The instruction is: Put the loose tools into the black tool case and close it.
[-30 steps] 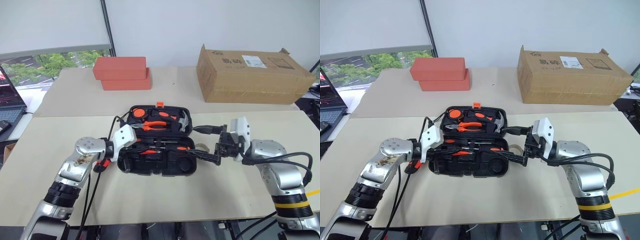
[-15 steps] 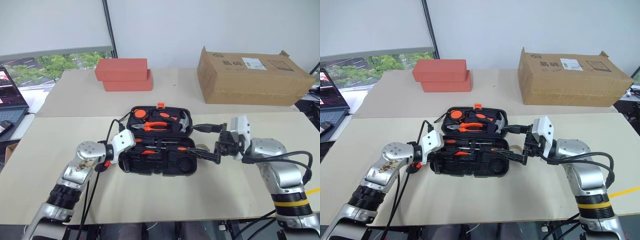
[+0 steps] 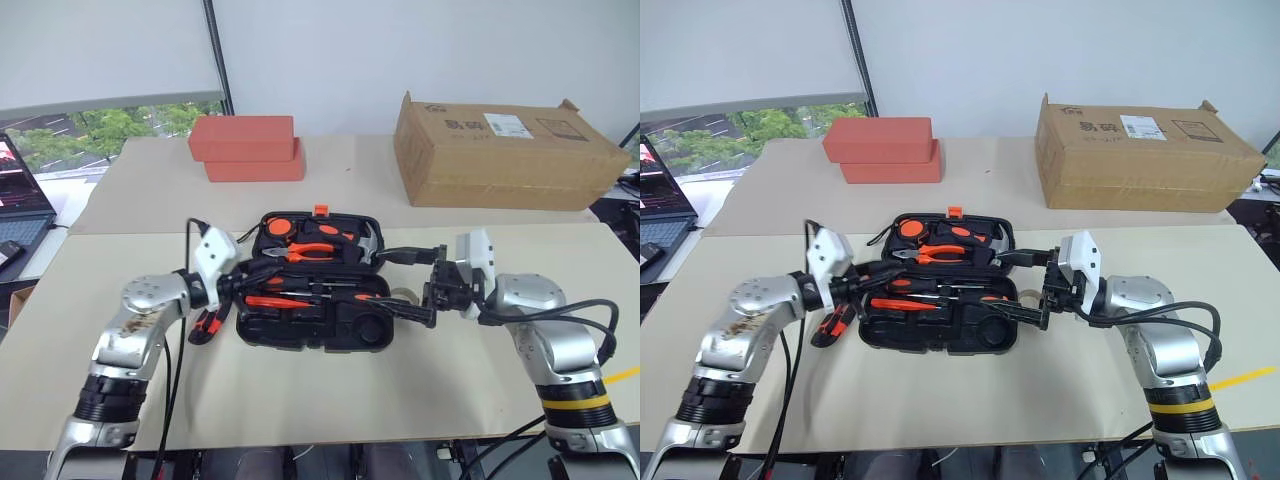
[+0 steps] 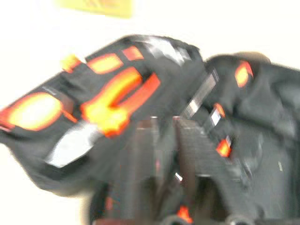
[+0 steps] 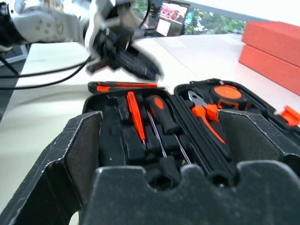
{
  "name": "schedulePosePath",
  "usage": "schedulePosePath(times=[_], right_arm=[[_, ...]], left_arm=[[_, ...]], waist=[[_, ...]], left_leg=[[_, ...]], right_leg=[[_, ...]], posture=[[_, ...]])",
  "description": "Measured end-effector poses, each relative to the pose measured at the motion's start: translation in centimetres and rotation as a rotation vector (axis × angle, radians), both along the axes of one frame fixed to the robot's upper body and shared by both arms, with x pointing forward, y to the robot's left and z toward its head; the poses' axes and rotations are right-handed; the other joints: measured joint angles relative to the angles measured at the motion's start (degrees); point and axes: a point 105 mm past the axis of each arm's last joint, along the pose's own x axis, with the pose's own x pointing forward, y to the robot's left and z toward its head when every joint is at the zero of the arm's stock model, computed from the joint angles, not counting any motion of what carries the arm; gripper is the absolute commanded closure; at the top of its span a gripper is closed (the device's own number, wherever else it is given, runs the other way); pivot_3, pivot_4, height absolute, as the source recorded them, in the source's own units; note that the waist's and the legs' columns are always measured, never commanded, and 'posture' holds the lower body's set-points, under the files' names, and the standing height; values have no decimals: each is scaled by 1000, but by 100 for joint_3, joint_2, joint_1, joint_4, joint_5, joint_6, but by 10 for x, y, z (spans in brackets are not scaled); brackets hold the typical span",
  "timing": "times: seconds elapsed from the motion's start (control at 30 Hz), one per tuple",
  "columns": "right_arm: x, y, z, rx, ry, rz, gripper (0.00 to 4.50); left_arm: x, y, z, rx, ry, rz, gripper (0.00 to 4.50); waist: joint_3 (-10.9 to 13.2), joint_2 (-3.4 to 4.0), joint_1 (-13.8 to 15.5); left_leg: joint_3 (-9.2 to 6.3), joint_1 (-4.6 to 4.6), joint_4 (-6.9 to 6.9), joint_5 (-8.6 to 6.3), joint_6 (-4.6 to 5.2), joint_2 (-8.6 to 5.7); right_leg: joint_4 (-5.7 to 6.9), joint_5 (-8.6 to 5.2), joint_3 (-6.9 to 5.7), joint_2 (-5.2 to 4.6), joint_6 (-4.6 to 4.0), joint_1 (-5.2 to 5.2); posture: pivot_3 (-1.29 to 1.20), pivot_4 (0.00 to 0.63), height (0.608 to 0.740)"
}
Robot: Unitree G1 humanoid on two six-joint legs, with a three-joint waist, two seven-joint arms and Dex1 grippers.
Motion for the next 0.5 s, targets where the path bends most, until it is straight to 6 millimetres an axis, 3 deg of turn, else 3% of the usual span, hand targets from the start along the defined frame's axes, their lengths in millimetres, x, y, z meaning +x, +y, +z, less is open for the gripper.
schedulePosePath(times=[0.1,0.2,0.5], right_arm=[[1,4,3,2,-6,27,0],[4,6,3,3,2,45,0],[5,11,6,-1,2,92,0]], left_arm=[[-10,28,-2,-18,24,147,1135],[-25,47,-23,10,108,252,51],[-49,65,-61,26,206,382,51]], waist=[[0,0,-56],[1,0,-32],[1,-1,69]], left_leg=[[-1,2,-6,0,-4,1],[-1,1,-7,-3,-4,0],[-11,0,-8,-12,6,1]], right_leg=[[-4,-2,2,-2,3,0],[-5,-3,-2,-4,3,0],[-4,-7,-12,-32,-8,-1]], posture=[[0,150,711],[0,150,711],[0,150,711]])
